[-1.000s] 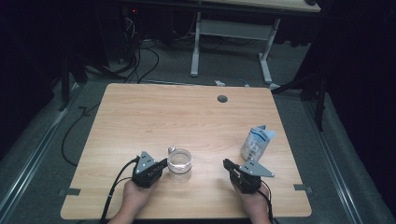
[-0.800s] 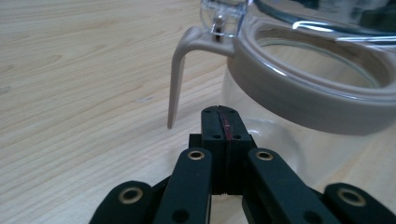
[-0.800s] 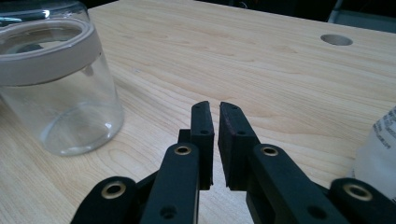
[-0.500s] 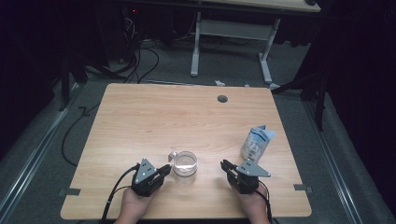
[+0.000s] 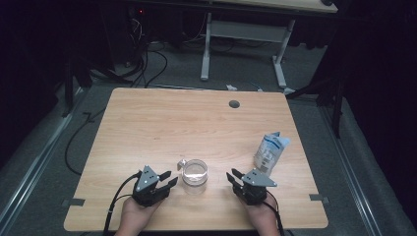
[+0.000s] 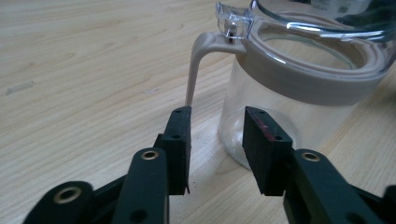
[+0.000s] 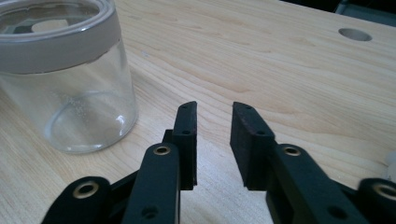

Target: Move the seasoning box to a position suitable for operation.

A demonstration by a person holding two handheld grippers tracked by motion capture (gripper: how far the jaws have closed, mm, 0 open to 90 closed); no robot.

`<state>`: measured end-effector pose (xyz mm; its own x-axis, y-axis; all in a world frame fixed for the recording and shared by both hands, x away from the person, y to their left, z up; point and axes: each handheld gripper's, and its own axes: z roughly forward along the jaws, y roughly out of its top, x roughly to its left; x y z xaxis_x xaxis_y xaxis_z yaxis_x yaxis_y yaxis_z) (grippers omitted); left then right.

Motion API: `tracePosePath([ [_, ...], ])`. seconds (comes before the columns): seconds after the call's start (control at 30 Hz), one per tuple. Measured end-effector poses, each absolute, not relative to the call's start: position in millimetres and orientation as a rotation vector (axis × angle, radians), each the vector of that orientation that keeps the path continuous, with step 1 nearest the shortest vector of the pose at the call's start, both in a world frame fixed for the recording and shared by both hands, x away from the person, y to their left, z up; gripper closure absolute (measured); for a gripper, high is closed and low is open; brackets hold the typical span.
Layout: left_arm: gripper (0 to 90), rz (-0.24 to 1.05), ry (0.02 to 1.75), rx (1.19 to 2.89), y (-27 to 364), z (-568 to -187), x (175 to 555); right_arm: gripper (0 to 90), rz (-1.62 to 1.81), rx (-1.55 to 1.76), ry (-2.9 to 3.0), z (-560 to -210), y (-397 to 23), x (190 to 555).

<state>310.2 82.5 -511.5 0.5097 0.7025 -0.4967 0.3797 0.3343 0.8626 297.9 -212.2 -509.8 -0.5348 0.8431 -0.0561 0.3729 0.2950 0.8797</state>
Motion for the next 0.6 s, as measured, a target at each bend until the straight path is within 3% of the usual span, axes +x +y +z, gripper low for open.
tracePosePath([
  [0.3, 56.1, 0.290, 1.097, 1.239, 85.5, -500.2, 311.9, 69.1, 1.151, 1.106, 2.018, -508.9, -212.9, 298.1],
  [0.6, 56.9, 0.288, 1.098, 1.189, 91.5, -485.4, 312.3, 65.6, 1.164, 1.093, 2.018, -508.9, -209.8, 299.5],
])
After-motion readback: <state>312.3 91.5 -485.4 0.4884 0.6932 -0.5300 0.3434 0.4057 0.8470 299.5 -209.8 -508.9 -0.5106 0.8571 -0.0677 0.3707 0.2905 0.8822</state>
